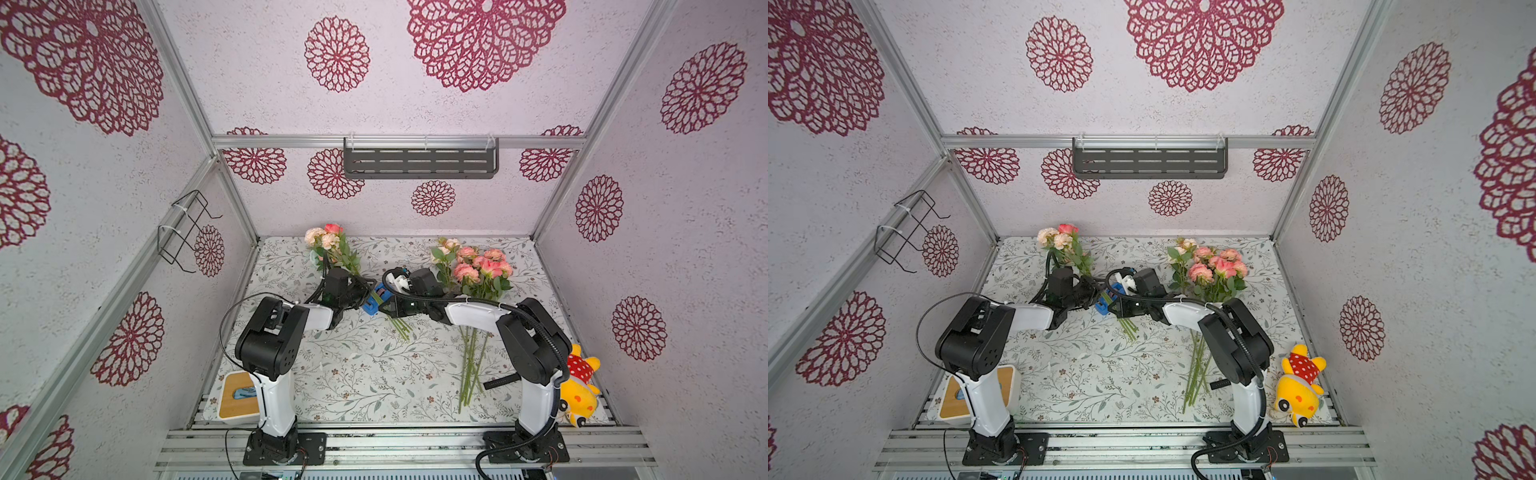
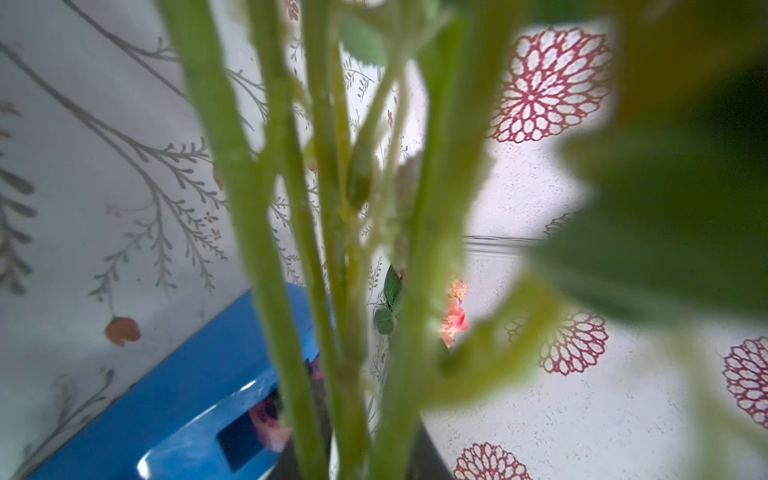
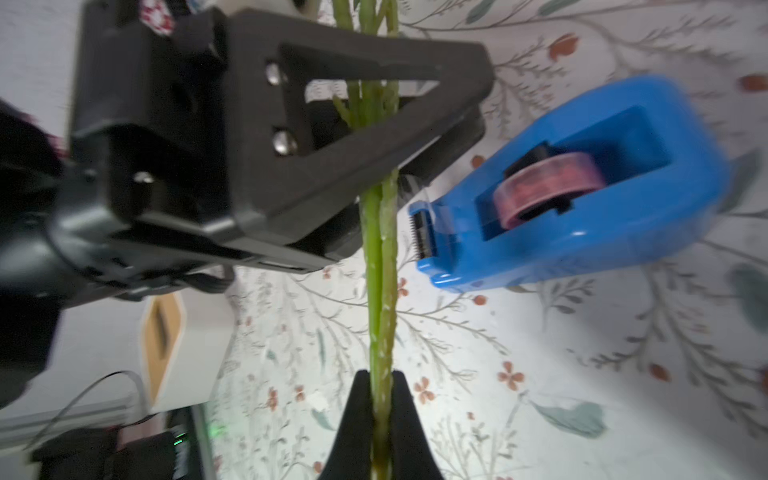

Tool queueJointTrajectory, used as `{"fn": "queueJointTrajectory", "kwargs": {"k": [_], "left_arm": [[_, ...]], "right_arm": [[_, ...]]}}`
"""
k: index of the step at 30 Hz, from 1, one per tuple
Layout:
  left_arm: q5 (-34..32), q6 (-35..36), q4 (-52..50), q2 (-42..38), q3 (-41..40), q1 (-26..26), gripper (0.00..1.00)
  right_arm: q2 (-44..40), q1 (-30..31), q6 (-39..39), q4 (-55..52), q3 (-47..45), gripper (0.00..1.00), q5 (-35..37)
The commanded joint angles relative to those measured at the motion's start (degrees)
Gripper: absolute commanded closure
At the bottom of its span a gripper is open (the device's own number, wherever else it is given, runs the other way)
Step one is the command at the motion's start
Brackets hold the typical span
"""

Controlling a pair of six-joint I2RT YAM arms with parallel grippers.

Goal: Wrap bouquets with tape
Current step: Wrap the tape around the bouquet.

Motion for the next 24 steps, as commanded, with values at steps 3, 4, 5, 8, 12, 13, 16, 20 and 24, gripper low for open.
{"fn": "queueJointTrajectory", "kwargs": {"k": [3, 4, 5, 8, 12, 13, 16, 20, 24], "left_arm": [[-2.3, 4.3, -9.2, -3.1, 2.5, -1.2, 0.64], [-2.0, 4.8, -10.1, -3.1, 2.9, -1.4, 0.64], [-1.6, 4.7, -9.8, -3.0, 3.0, -1.4, 0.64], [-0.5, 3.6, -8.4, -2.2, 3.4, -1.4, 0.68], [-0.4, 3.4, -8.8, -2.1, 3.8, -1.9, 0.85], [-0.5, 3.4, -9.2, -2.3, 3.7, -1.8, 0.92], [-0.6, 3.4, -9.6, -2.6, 3.6, -1.8, 1.0], [-0.2, 3.1, -8.9, -2.2, 3.7, -1.7, 1.0], [0.3, 3.3, -6.8, -2.1, 3.6, -1.7, 1.0]], "right_arm": [[-3.3, 7.7, -14.7, -13.6, 6.1, 1.0, 29.2], [-2.9, 9.1, -16.2, -14.0, 6.8, 1.0, 32.3], [-2.4, 10.4, -17.6, -14.4, 7.7, 1.0, 35.6], [-0.7, 13.7, -21.5, -14.5, 9.1, 1.0, 43.3], [0.7, 14.3, -21.4, -14.6, 9.9, 1.0, 43.1], [0.6, 14.2, -21.0, -14.7, 9.7, 1.0, 42.6], [-0.3, 14.0, -20.0, -13.7, 8.2, 1.0, 39.6], [-2.8, 11.0, -14.9, -12.4, 5.8, 0.58, 29.6], [-7.0, 3.0, -2.6, -2.0, -0.6, 0.33, 5.8]]}}
